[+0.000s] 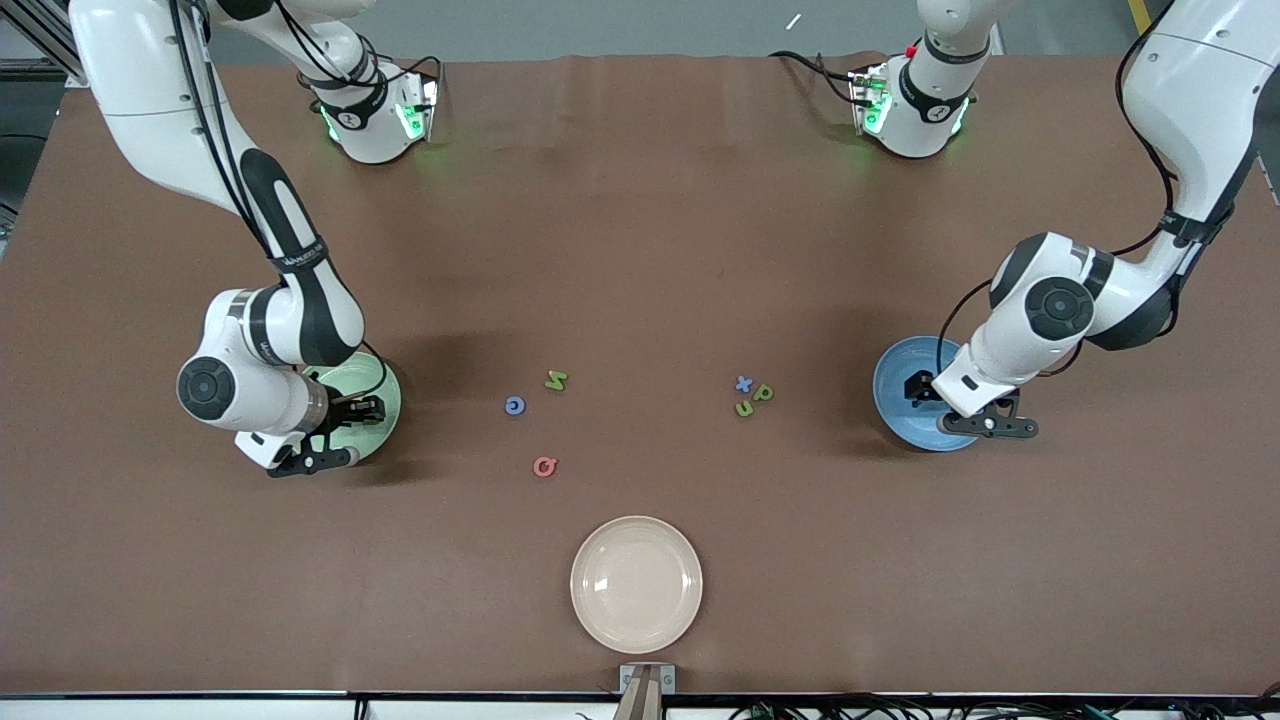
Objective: Sort upper and lower case letters into plates
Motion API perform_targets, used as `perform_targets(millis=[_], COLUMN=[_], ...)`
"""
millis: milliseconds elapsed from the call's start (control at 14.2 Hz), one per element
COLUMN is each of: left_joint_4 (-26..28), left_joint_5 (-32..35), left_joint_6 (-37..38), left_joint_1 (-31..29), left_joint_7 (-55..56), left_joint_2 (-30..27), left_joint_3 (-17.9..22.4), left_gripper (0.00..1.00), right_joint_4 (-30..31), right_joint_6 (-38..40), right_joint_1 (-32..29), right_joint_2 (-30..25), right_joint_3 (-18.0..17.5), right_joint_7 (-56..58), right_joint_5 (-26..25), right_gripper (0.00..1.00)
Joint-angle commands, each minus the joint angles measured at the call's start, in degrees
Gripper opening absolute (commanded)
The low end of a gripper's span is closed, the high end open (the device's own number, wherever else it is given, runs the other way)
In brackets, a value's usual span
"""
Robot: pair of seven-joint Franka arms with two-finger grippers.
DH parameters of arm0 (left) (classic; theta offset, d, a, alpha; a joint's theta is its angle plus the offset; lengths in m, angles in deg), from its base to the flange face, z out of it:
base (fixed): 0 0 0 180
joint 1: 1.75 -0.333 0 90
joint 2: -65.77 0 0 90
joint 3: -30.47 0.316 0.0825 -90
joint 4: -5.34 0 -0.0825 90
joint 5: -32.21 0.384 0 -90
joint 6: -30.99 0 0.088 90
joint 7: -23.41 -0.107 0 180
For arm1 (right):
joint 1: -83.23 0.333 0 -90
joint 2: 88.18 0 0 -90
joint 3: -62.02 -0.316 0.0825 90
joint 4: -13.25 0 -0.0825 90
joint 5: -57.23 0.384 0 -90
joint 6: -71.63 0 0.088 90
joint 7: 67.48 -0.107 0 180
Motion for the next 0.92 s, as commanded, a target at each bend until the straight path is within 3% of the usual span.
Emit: perform_targets(millis=[0, 212, 353, 564, 846], left_joint_4=[-1.78, -3.45, -4.32, -6.35, -7.49], left_joint_5=[0.07, 0.07, -0.02, -0.11, -0.02], left_joint_6=[2.96, 2.96, 2.96, 2.96, 2.88], left_joint_1=[0.98, 5.8, 9.32, 13.19, 17.07], left_joint_7=[8.21, 20.86, 36.63, 63.7, 89.4], left_joint_2=[-0.36, 0.61, 1.84, 4.12, 7.98], left_joint_3=[-2.91, -3.01, -3.01, -3.01, -2.92], left_gripper=[0.99, 0.99, 0.99, 0.99, 0.99], right_joint_4=[-5.56, -9.46, -11.99, -19.89, -26.59], right_joint_6=[9.6, 12.2, 10.79, 10.26, 5.19], right_joint_1=[1.27, 6.45, 9.71, 14.02, 17.1], right_joint_2=[-1.82, -1.56, -0.42, 6.06, 13.72], right_joint_3=[-0.68, -0.76, -0.77, -0.68, -0.68], right_joint_7=[-8.83, -23.25, -32.12, -42.77, -48.06], right_joint_5=[0.16, 0.77, 2.26, 3.24, 3.15], right_gripper=[1.0, 1.0, 1.0, 1.0, 1.0])
